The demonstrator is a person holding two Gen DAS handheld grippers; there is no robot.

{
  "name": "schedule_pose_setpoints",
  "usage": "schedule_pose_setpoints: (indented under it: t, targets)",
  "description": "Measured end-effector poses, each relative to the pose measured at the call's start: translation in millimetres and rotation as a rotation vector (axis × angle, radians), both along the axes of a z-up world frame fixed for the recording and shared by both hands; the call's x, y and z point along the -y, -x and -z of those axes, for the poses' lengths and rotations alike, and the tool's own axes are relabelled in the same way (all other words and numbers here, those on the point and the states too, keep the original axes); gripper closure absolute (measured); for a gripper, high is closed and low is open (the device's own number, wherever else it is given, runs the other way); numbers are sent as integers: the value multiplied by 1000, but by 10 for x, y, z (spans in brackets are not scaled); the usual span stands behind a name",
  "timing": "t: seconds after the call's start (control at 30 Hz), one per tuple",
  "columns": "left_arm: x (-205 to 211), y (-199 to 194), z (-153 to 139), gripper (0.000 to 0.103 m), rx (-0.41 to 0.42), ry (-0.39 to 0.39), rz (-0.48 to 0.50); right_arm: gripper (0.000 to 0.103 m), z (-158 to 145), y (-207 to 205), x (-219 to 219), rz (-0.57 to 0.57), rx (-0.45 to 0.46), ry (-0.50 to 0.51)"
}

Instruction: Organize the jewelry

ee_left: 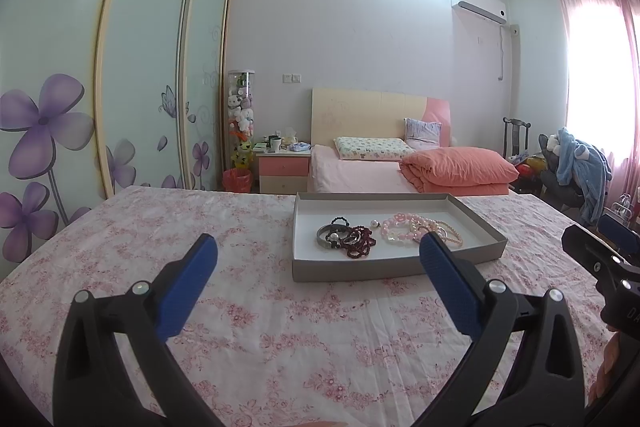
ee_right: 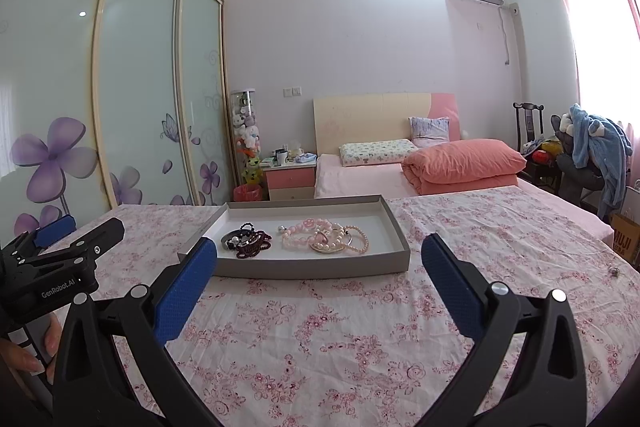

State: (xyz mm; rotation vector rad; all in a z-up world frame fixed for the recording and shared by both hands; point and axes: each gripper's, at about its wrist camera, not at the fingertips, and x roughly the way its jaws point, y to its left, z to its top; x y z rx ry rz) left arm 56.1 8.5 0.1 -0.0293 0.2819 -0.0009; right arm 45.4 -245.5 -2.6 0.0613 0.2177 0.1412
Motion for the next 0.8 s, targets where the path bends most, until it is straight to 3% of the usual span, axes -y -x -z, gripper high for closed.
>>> schedule_pose_setpoints:
  t: [0.8]
  targets:
    - [9, 6, 7, 4, -4, 0, 3, 2, -5, -4, 1, 1, 0, 0]
